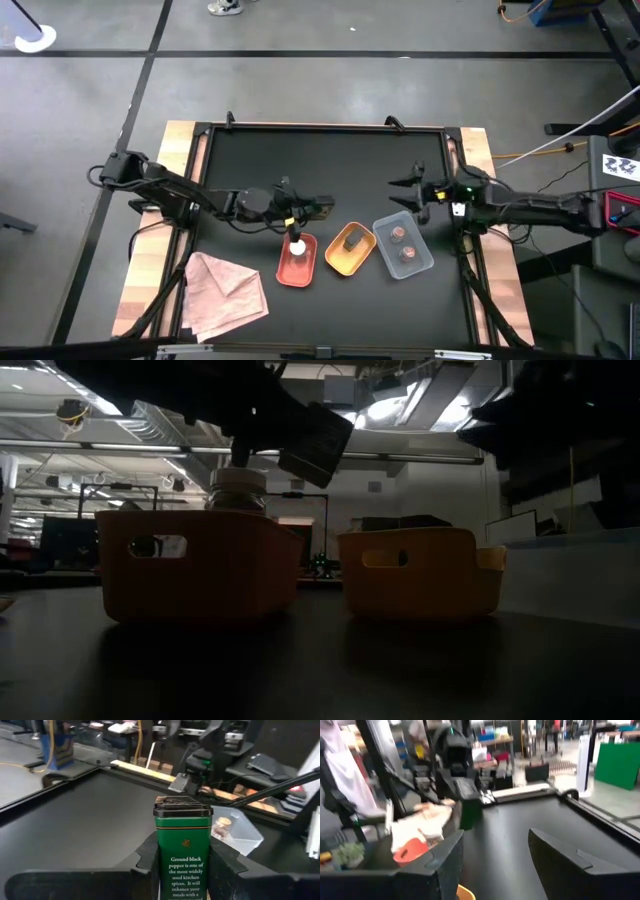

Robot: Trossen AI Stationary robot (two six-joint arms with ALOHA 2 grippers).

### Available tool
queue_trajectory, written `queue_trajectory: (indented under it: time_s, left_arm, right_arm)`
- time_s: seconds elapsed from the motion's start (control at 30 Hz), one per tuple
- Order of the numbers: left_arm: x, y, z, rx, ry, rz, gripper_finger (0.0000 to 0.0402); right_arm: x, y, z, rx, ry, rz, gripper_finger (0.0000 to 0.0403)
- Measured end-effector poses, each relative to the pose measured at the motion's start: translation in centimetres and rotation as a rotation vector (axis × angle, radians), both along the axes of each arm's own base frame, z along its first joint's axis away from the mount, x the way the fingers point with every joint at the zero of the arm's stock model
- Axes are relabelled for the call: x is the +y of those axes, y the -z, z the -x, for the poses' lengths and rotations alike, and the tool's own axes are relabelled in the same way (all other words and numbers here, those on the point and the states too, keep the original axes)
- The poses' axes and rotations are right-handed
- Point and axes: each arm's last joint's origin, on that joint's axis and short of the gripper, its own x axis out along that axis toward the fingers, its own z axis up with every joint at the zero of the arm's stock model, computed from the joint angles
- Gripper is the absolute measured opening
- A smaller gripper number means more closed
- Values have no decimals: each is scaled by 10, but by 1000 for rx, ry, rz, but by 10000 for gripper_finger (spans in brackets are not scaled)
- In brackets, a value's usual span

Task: Sort spices by type
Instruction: Put the black spice can into the yellow bin

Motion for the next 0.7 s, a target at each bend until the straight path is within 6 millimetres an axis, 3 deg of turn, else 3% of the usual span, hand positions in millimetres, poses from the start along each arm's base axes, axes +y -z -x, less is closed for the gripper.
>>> queue_trajectory:
  time_s: [0.33,0.53,0.7]
  left_arm:
    - [0,2,-1,21,23,-36,100]
    - [0,5,0,60,25,-48,100]
    - [0,9,1,100,26,-53,100]
  right_arm:
    - [-17,-36,-80,233,-18,46,221]
    - [-26,-48,-132,345,-152,60,221]
    - [-31,-52,-163,433,-210,76,221]
